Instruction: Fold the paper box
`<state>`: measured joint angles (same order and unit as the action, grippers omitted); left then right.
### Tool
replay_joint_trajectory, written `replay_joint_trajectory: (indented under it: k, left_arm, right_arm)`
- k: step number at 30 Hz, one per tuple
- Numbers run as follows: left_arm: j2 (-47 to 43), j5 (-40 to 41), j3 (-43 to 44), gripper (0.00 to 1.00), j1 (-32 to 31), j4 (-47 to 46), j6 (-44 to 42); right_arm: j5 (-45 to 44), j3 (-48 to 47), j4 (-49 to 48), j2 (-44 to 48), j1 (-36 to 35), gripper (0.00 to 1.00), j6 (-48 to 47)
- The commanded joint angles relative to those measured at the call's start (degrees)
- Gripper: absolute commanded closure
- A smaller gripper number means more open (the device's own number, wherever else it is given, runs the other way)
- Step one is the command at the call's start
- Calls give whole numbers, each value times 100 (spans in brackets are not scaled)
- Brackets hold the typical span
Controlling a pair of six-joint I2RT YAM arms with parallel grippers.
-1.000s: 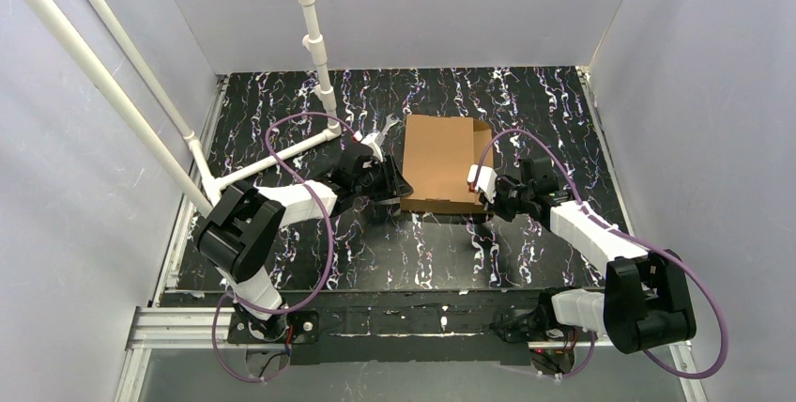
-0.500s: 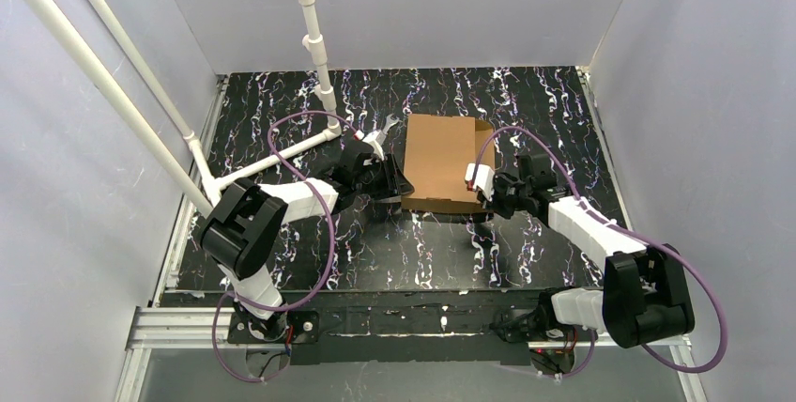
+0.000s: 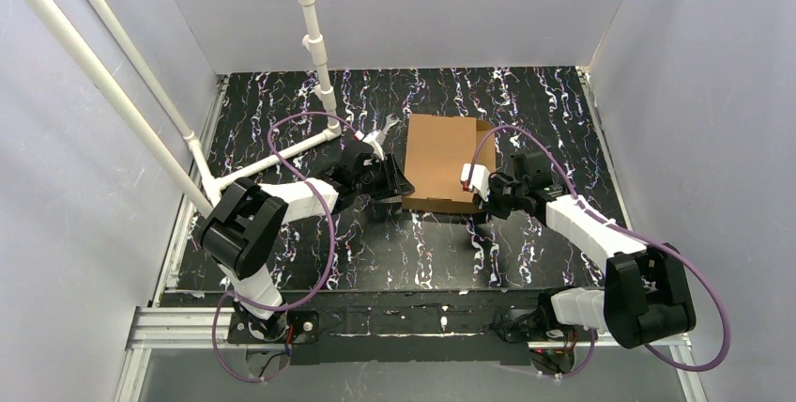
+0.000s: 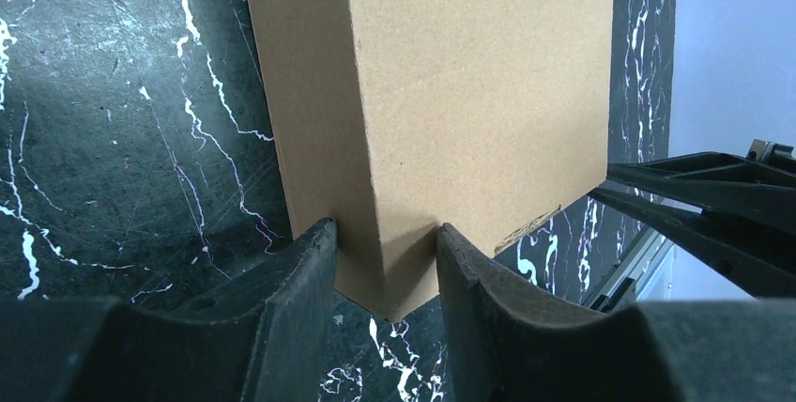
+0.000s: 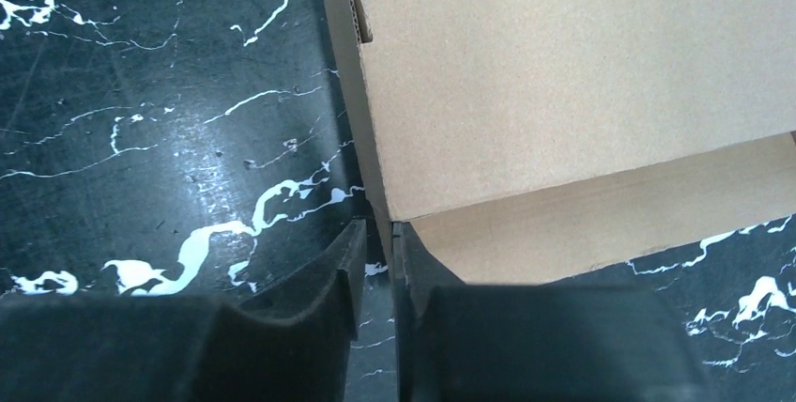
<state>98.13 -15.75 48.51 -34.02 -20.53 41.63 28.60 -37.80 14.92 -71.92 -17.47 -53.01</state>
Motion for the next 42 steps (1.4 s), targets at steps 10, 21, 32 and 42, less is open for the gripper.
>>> replay_joint_trajectory:
  k: [10,21,32,42]
  left_arm:
    - [154,105,-228,59,-8,1025,-55]
    - [-535,-104,-145,42,18,1149,156]
    - [-1697,313,-368,25,27,1425,-145]
    - [-2614,755,-884,2,110,1627,-46]
  right_arm:
    - [703,-409,1136,785,546,59,274]
    - [50,9,-776,864,1692,61,3696]
    - [-1009,-80,-1638,201,1695,67,5094]
    - [-676,21,-2214,-569,1896,96,6028]
